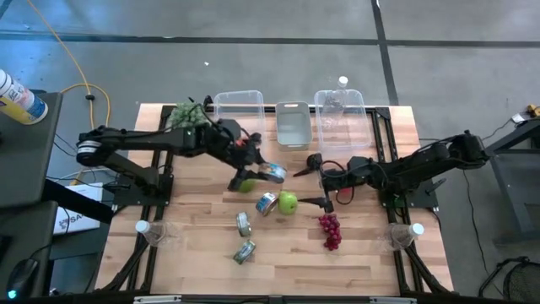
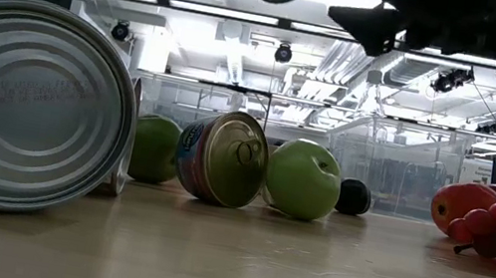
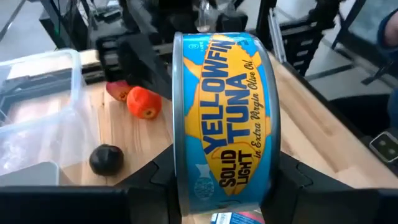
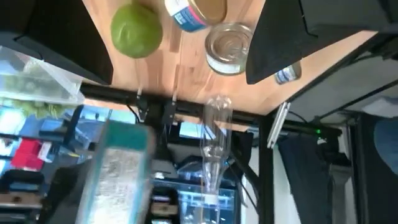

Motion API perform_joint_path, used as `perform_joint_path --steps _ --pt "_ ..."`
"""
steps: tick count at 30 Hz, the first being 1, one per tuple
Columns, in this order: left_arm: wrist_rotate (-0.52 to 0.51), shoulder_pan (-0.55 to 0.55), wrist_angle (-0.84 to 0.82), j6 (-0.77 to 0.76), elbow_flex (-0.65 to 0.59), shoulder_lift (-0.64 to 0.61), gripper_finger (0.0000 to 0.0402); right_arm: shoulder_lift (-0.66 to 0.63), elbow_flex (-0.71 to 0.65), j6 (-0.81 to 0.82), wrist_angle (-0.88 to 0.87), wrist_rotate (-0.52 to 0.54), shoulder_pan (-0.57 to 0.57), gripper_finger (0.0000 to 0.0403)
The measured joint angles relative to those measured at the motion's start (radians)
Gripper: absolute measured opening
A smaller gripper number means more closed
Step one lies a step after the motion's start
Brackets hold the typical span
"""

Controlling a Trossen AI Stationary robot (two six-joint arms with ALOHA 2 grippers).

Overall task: Pick & Place Food Item
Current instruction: Put the yellow and blue tuna can into the gray bin

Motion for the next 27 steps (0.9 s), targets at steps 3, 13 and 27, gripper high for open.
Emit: perform_joint_path --steps 3,13,27 --pt "-0.036 -0.022 0.003 0.027 0.0 0.008 0.0141 -0.002 0.0 0.0 0.023 0.024 0.001 0.0357" --pt "-0.045 -0.03 0.033 0.035 0.0 0.011 0.0141 0.002 0.0 0.0 0.114 0.054 0.0 0.0357" --pt "-0.045 -0.033 0.051 0.014 0.0 0.013 0.0141 0.255 0.14 -0.045 0.261 0.165 0.001 0.0357"
